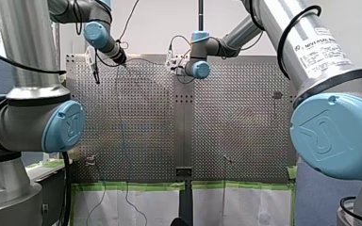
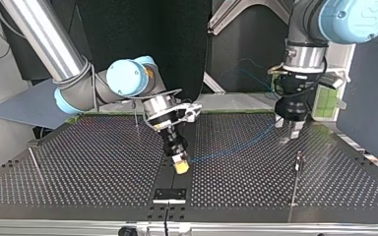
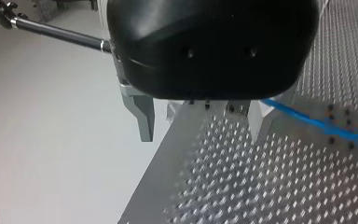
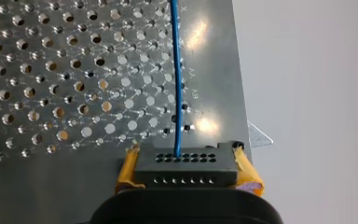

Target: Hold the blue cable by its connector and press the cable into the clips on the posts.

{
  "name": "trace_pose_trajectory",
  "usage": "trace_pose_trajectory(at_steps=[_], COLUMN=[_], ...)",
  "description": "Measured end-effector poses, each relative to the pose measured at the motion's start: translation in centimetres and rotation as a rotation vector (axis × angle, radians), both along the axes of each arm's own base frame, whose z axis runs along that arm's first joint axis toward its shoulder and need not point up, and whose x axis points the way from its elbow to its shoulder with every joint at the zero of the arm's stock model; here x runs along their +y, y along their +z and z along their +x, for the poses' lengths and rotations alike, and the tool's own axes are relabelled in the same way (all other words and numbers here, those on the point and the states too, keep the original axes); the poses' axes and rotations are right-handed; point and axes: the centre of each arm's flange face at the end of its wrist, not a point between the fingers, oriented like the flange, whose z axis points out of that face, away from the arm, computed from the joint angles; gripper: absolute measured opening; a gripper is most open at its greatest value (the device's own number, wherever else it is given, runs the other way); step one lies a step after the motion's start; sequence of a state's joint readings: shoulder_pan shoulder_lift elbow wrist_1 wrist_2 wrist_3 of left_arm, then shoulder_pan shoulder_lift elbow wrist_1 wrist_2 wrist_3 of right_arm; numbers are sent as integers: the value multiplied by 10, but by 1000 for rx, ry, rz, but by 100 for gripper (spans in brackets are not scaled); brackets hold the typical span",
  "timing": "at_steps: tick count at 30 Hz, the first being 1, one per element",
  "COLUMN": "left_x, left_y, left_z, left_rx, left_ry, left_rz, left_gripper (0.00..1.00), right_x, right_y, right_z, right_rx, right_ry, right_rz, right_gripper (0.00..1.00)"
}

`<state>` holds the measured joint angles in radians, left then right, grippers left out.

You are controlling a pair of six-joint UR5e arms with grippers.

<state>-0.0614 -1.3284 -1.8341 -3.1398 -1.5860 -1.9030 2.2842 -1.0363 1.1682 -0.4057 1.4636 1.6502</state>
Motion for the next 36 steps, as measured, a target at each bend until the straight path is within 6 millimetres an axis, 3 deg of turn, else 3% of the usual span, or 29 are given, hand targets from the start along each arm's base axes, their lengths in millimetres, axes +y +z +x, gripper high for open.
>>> trace_pose_trajectory(at_steps=[5, 16, 26, 36], left_x=[5, 11, 8, 8], left_y=[6, 22, 3, 2], left_z=[11, 4, 13, 15], left_rx=[-12, -67, -18, -24], left_ry=[48, 127, 130, 134], left_rz=[46, 125, 191, 220], left_gripper=[99, 99, 99, 99], right_x=[1, 2, 2, 2], right_y=[0, 0, -1, -1], right_z=[1, 1, 1, 1], right_rx=[1, 3, 4, 6], right_ry=[1, 2, 2, 2], right_rz=[1, 2, 4, 6], right_gripper=[0, 0, 0, 0])
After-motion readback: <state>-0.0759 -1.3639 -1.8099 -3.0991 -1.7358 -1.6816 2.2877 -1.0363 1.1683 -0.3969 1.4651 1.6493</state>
